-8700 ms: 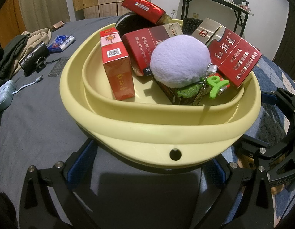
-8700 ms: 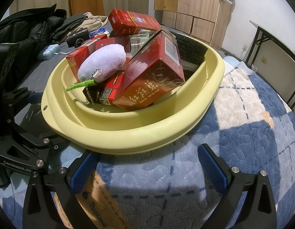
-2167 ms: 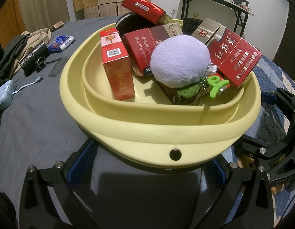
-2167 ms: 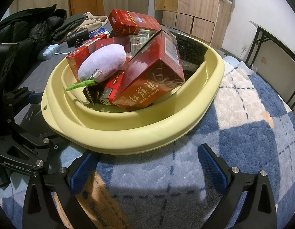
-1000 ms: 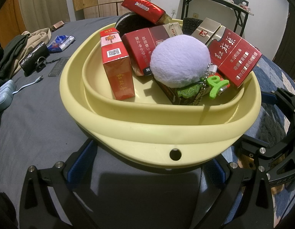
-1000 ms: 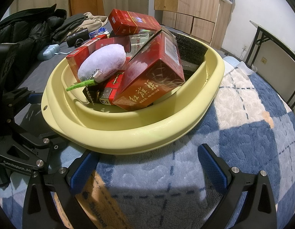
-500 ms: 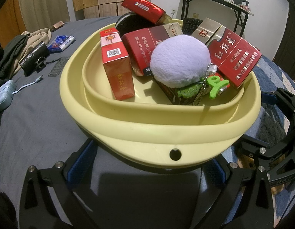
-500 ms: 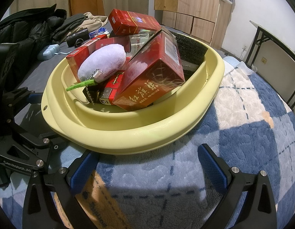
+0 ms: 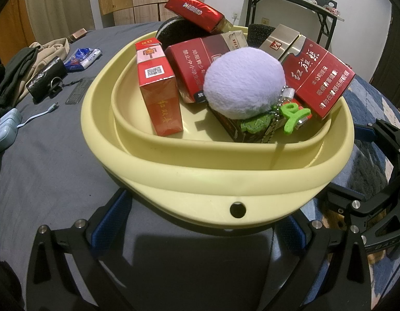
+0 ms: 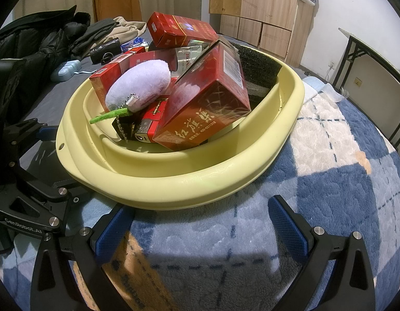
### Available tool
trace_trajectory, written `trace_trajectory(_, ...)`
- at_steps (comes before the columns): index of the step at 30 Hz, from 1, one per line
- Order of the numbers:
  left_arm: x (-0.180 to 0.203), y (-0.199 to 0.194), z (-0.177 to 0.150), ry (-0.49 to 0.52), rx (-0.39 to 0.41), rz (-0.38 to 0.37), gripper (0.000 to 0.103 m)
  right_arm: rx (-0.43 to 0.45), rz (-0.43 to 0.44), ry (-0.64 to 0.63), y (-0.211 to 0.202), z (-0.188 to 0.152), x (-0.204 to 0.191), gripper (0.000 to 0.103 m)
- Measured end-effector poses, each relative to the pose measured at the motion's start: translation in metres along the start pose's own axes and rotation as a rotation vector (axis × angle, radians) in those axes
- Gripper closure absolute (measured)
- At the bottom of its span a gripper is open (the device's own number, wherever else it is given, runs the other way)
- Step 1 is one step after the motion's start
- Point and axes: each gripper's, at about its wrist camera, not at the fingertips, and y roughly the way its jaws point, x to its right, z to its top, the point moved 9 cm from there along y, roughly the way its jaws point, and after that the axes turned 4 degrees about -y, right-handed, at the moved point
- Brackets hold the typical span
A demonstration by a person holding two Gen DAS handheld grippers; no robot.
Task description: Organize rigid objects
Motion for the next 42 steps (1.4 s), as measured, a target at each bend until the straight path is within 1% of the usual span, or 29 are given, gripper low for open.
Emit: trace_trajectory(42,-0.0011,-0.0012,-0.0006,0.0,0.0,0.0,0.0,0.0,0.0,0.0,-0.0003,-0.0001,0.0,0.0)
